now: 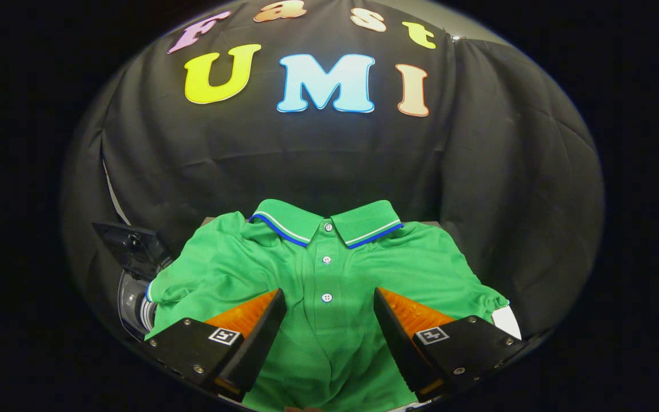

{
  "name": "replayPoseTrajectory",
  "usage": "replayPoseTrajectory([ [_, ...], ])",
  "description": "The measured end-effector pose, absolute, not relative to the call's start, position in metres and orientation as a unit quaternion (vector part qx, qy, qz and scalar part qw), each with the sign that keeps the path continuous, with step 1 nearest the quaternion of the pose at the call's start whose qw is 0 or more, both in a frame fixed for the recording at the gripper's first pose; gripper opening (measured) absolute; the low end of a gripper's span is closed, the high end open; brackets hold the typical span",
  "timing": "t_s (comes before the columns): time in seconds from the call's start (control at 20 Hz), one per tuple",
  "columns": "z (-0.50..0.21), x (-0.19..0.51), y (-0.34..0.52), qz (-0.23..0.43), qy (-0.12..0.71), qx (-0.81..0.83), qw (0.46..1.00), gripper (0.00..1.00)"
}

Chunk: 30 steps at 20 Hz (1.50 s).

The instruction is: Put the clothes into the washing machine and then close the washing machine lid.

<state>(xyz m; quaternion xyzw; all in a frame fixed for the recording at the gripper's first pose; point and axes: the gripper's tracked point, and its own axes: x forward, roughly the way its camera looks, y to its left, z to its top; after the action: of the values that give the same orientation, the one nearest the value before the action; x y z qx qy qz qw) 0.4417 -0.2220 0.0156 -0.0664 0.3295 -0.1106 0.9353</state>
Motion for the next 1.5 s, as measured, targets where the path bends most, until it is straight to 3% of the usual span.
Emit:
replayPoseTrajectory([
  [0.6,0.002,0.454,-0.226,-0.094,0.359,-0.025,0.928,0.96],
  [1.25,0.001,0.464,-0.233,-0.082,0.330,-0.027,0.940,0.98],
  [1.3,0.001,0.466,-0.239,-0.096,0.329,-0.021,0.939,0.94],
  [1.5,0.002,0.461,-0.242,-0.105,0.353,-0.056,0.928,0.32],
])
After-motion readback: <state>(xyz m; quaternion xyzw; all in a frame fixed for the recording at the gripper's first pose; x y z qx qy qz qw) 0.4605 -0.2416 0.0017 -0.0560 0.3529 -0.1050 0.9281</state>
